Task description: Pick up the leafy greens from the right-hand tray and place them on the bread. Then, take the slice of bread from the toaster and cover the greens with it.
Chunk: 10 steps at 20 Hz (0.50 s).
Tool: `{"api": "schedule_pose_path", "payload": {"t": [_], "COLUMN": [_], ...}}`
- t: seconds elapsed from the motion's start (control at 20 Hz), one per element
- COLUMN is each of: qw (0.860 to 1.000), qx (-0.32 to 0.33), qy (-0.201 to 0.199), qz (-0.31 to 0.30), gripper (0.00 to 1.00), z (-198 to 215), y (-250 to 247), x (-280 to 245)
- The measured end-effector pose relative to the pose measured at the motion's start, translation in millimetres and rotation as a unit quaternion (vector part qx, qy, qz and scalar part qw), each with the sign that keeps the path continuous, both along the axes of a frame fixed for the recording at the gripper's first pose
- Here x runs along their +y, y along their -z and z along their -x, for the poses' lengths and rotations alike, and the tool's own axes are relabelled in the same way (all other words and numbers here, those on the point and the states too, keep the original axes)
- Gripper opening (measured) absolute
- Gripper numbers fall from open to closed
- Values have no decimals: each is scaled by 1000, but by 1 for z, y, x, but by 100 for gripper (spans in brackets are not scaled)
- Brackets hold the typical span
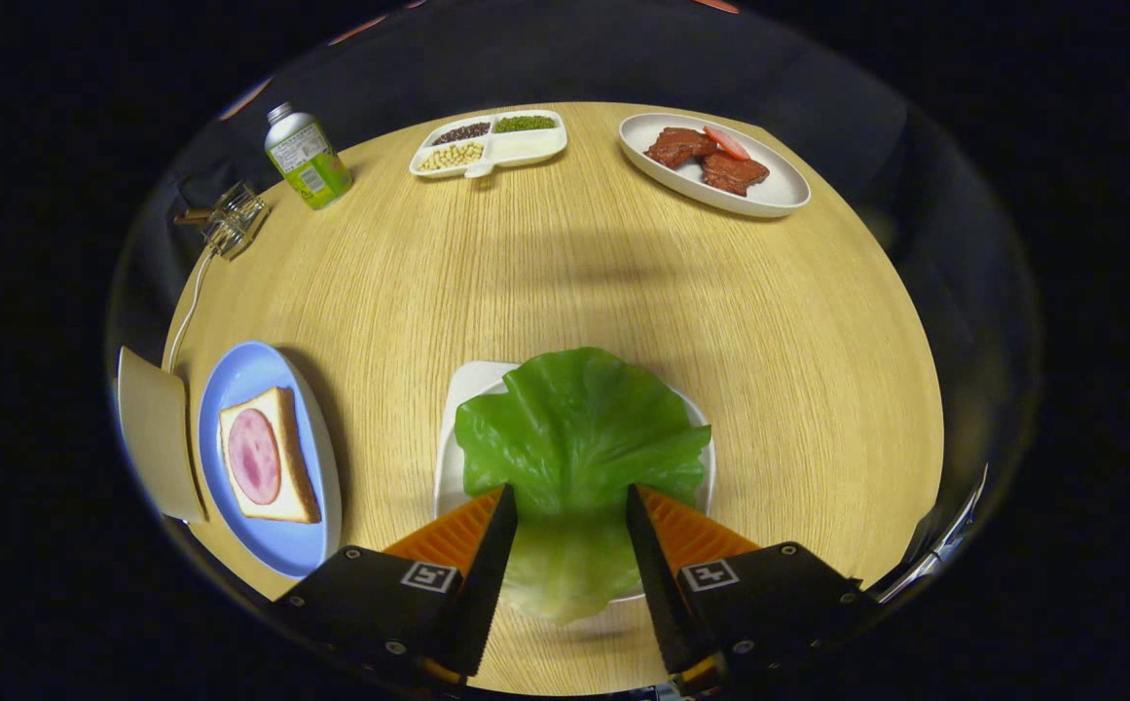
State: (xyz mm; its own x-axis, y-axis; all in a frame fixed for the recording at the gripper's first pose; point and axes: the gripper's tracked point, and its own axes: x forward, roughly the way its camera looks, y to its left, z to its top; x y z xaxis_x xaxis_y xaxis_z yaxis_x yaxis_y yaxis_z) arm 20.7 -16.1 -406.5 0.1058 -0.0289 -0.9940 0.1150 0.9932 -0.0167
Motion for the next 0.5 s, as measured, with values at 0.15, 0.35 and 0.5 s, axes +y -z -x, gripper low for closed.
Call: {"api": "schedule_pose_path", "payload": {"t": [0.15,0.35,0.5], "qw": [1000,1000,999], "qx": [4,-8,-19], "qy": [12,7,26], "qz": [1,-1,-29], "gripper": [59,27,14], "z": [-2,-5,-10], "y": [2,2,2], "x": [0,-3,-1]}}
